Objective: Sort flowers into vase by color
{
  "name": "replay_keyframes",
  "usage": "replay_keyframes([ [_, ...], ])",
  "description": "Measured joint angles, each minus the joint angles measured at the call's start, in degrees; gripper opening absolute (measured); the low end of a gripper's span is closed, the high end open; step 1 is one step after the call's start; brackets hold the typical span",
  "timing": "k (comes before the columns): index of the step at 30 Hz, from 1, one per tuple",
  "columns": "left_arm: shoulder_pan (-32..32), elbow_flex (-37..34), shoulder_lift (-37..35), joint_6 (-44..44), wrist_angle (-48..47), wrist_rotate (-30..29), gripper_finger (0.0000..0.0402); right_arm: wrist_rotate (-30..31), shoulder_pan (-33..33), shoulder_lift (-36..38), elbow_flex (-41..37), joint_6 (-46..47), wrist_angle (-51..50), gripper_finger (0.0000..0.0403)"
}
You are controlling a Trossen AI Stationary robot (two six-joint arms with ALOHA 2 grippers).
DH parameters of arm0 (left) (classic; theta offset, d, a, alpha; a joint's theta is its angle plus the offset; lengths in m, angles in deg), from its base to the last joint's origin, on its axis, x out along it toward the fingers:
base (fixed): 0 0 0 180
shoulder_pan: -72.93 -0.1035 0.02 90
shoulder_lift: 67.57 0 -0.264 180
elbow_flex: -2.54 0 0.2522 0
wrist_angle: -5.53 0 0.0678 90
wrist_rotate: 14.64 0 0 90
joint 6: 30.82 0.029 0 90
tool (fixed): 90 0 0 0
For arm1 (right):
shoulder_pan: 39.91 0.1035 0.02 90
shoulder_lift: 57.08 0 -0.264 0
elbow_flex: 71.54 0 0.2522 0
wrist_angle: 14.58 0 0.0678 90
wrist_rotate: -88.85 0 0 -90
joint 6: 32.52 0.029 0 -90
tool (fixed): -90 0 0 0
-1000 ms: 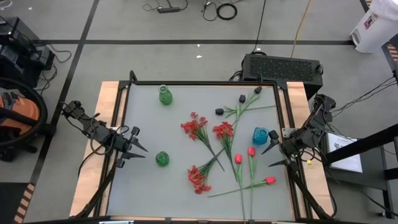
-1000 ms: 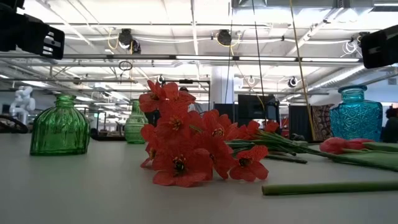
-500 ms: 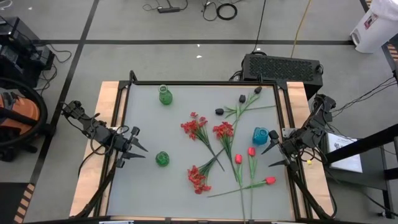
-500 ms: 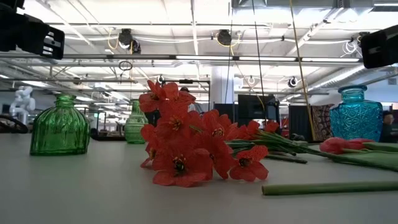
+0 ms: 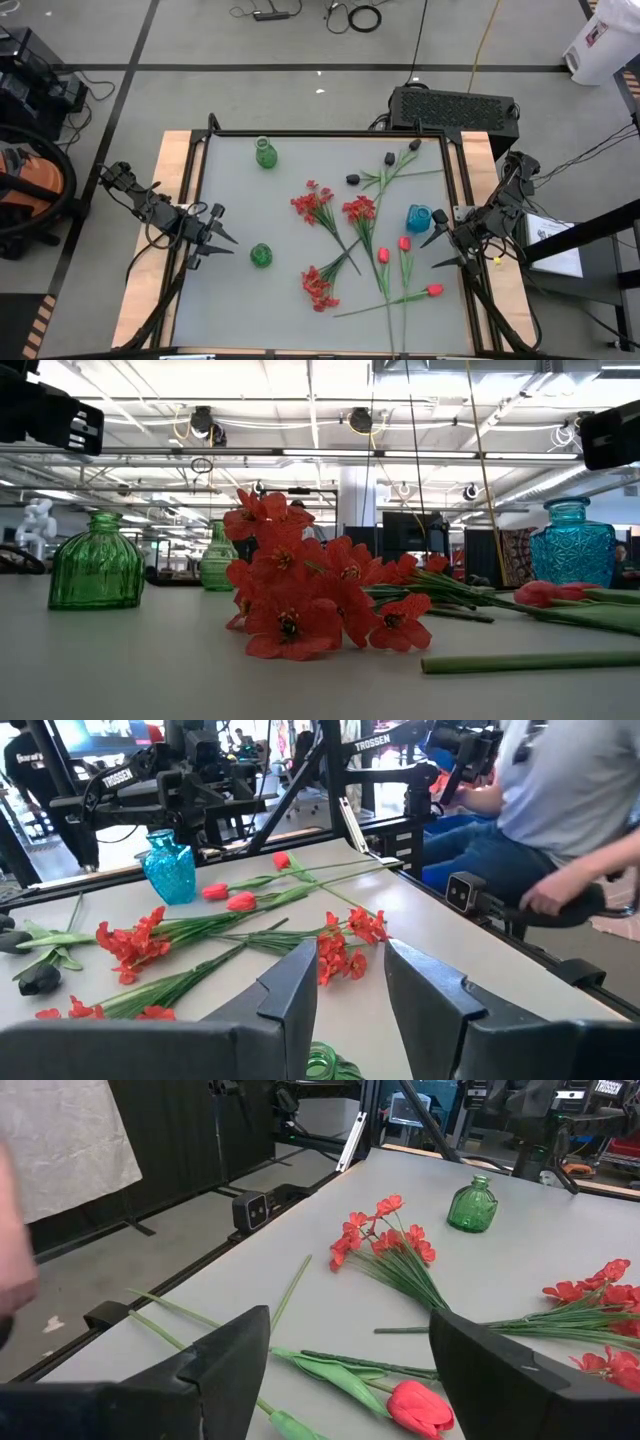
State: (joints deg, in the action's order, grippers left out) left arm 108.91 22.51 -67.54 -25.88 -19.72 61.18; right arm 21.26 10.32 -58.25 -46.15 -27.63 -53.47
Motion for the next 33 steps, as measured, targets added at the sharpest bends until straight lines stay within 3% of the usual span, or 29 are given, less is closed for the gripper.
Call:
replay_keyframes([
  [33, 0.0, 0.0, 0.0, 0.0, 0.0, -0.5, 0.0128, 0.0, 0.0, 0.0, 0.0, -1.2, 0.5, 0.0267],
])
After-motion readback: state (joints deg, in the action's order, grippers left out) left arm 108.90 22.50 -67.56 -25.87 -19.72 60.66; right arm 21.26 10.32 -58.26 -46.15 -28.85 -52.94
